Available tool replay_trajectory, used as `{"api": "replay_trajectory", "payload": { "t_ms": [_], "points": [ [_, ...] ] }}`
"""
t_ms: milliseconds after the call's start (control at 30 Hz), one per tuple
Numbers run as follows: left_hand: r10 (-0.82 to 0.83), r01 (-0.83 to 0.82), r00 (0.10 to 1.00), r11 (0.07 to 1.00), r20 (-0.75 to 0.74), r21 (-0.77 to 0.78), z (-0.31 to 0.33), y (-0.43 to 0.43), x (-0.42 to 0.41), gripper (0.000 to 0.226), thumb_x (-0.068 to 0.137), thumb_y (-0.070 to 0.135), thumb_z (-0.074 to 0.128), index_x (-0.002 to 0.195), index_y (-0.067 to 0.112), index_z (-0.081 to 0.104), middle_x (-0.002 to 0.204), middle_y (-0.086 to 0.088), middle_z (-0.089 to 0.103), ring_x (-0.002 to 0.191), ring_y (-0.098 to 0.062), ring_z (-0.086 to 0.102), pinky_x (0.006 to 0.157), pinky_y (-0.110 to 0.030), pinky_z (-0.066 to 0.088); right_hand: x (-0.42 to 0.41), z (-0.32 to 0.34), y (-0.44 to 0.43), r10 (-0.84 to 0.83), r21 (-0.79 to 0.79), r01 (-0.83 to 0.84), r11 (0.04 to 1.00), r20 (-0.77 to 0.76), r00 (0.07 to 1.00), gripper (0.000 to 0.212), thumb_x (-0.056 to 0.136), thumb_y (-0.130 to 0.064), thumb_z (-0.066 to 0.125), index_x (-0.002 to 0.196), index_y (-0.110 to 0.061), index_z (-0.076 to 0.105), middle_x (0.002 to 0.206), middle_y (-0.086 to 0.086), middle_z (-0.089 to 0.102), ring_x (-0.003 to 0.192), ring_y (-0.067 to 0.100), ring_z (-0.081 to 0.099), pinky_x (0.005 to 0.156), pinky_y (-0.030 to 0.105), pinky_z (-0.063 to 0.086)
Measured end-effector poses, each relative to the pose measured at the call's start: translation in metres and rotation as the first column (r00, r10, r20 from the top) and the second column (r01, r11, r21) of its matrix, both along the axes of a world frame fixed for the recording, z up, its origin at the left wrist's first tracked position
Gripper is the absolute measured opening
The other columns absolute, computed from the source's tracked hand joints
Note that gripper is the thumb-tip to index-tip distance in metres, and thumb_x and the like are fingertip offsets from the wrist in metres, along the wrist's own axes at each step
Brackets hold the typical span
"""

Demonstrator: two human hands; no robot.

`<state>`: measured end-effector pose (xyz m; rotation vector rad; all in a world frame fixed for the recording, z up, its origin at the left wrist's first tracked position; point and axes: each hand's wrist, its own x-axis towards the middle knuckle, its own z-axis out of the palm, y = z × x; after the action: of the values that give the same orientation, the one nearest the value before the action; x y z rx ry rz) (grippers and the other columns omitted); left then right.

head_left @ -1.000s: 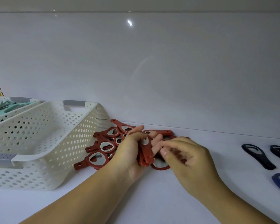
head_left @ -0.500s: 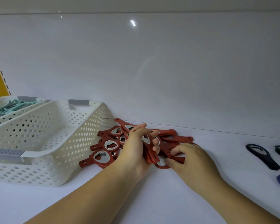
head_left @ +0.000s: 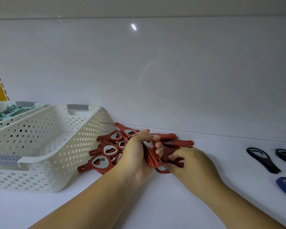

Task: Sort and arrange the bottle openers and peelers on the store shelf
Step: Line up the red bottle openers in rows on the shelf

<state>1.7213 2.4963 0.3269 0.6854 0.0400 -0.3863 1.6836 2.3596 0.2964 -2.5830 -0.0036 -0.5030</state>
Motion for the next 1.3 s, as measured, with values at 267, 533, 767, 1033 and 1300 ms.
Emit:
{"api": "replay_trajectory", "payload": {
  "t_ms": [267, 533, 767, 1033, 1300],
  "points": [
    [0.101, -0.095, 0.993, 0.990, -0.059, 0.105, -0.005, -0.002, 0.001, 0.017, 0.096, 0.008, 0.049, 0.111, 0.000, 0.053, 0.074, -0.015, 0.059, 0.065, -0.025, 0.063, 0.055, -0.032, 0.060, 0.001, 0.009, -0.004, -0.153, 0.377, 0.124, 0.918, 0.049, 0.987, 0.016, 0.077, -0.014, 0.070, 0.067, -0.026, 0.072, 0.065, -0.011, 0.070, 0.064, 0.003, 0.065, 0.063, 0.022, 0.053],
    [0.164, -0.213, 0.969, 0.933, 0.184, 0.290, -0.001, -0.002, 0.000, 0.035, 0.097, 0.034, 0.048, 0.117, 0.005, 0.048, 0.100, -0.016, 0.068, 0.088, -0.026, 0.069, 0.080, -0.037, 0.057, -0.013, 0.023, 0.011, -0.010, 0.703, -0.092, 0.705, 0.140, 0.990, 0.016, 0.073, -0.006, 0.074, 0.063, -0.018, 0.071, 0.064, -0.002, 0.071, 0.064, 0.017, 0.069, 0.065, 0.029, 0.055],
    [0.052, -0.146, 0.959, 0.934, 0.280, 0.327, -0.001, 0.002, -0.008, 0.034, 0.092, 0.005, 0.054, 0.112, 0.033, 0.054, 0.067, -0.009, 0.063, 0.063, -0.021, 0.062, 0.062, -0.033, 0.052, -0.011, 0.013, 0.017, 0.248, 0.669, -0.203, 0.715, 0.028, 0.968, 0.015, 0.073, -0.006, 0.078, 0.073, -0.019, 0.072, 0.071, -0.001, 0.071, 0.065, 0.011, 0.064, 0.067, 0.024, 0.054],
    [-0.152, -0.154, 0.788, 0.889, 0.597, 0.431, -0.007, -0.007, -0.021, 0.022, 0.094, 0.001, 0.051, 0.101, 0.021, 0.049, 0.070, -0.004, 0.062, 0.072, -0.020, 0.063, 0.062, -0.032, 0.055, -0.015, 0.016, 0.004, 0.480, 0.572, -0.311, 0.759, -0.169, 0.860, 0.024, 0.070, -0.019, 0.077, 0.061, -0.011, 0.056, 0.058, -0.001, 0.047, 0.057, 0.019, 0.042, 0.057, 0.033, 0.034],
    [-0.458, -0.089, 0.561, 0.795, 0.690, 0.600, -0.018, -0.006, -0.021, 0.062, 0.072, 0.023, 0.072, 0.125, 0.043, 0.047, 0.121, -0.004, 0.058, 0.110, -0.019, 0.060, 0.088, -0.046, 0.053, -0.015, 0.020, -0.024, 0.523, 0.487, -0.380, 0.786, -0.196, 0.830, 0.008, 0.070, -0.008, 0.077, 0.067, -0.009, 0.069, 0.077, 0.001, 0.070, 0.074, 0.016, 0.067, 0.076, 0.036, 0.057]
  ]
}}
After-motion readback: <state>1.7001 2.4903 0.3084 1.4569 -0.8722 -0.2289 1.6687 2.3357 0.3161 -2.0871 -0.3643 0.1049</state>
